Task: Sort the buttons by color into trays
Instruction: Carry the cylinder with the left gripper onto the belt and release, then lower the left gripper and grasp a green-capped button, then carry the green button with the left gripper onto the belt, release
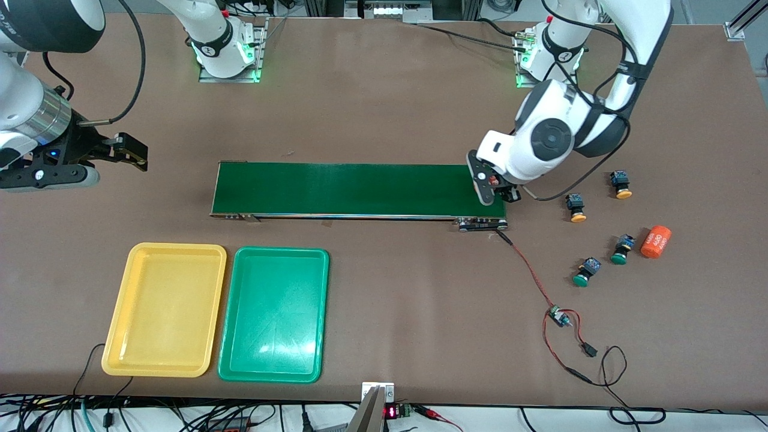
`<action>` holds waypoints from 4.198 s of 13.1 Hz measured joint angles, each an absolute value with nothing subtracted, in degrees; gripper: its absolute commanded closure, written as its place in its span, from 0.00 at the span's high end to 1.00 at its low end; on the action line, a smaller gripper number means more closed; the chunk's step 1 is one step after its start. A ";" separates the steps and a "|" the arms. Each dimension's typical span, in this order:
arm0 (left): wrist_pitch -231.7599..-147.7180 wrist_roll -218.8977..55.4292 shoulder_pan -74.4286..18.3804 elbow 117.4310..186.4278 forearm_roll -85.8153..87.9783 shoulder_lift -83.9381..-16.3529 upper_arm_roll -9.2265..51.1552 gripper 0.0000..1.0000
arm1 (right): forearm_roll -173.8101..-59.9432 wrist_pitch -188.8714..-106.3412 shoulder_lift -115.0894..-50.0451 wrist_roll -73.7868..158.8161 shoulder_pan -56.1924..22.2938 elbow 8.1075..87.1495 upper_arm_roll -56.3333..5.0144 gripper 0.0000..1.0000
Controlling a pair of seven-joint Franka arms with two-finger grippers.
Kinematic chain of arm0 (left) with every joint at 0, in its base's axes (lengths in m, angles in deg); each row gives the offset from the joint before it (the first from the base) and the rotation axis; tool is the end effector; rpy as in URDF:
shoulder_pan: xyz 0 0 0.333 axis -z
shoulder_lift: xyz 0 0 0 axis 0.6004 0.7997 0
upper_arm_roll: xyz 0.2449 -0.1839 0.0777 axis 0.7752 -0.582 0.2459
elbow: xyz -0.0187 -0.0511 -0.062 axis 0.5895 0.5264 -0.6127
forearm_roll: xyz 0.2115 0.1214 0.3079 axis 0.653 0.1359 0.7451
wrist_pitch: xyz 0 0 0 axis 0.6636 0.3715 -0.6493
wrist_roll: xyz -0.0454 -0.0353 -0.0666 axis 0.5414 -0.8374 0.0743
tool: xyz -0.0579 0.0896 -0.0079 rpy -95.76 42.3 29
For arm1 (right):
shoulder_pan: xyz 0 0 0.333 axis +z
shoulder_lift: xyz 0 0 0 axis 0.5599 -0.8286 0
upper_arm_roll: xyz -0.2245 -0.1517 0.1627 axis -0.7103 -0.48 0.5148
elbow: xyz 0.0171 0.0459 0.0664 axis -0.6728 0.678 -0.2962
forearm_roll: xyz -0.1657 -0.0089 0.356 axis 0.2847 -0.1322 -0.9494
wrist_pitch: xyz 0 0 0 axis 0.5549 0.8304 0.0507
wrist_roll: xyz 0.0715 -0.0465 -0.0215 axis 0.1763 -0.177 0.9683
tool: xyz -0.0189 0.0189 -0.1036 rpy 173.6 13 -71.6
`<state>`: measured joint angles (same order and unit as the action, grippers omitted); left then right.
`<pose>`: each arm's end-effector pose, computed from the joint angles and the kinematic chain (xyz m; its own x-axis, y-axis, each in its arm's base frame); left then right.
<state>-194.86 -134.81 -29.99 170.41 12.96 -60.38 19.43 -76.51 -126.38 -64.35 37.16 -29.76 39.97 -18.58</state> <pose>0.5072 -0.2487 0.2981 0.2528 -0.9638 -0.0852 -0.9500 -0.2640 0.1669 0.5836 0.0536 0.5688 0.9940 0.1018 -0.0399 0.1040 -0.9929 0.0571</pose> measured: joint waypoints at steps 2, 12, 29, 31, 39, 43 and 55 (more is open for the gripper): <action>-196.28 -134.92 -28.73 169.96 16.40 -59.59 19.41 0.00 | -76.54 -126.41 -64.42 37.17 -30.97 39.90 -18.98 1.00; -201.66 -140.44 -26.77 169.57 19.16 -54.70 19.41 1.00 | -77.83 -126.44 -64.60 37.19 -33.75 39.88 -19.09 1.00; -206.84 -134.45 -43.20 163.75 17.57 -51.67 30.34 1.00 | -77.93 -127.18 -64.66 37.19 -33.79 39.85 -19.06 1.00; -207.04 -134.34 -46.12 158.98 16.87 -48.27 30.42 1.00 | -77.94 -127.19 -64.67 37.19 -33.82 39.85 -19.06 1.00; -207.09 -134.37 -48.95 150.49 11.75 -35.18 29.93 1.00 | -77.95 -127.22 -64.69 37.19 -33.90 39.84 -19.06 1.00; -207.09 -134.37 -48.86 150.15 11.34 -34.74 29.93 0.15 | -77.95 -127.22 -64.70 37.19 -33.90 39.84 -19.06 1.00; -189.42 -119.83 -40.99 153.31 4.64 -47.75 28.58 0.00 | -77.95 -127.23 -64.73 37.19 -33.93 39.83 -19.07 1.00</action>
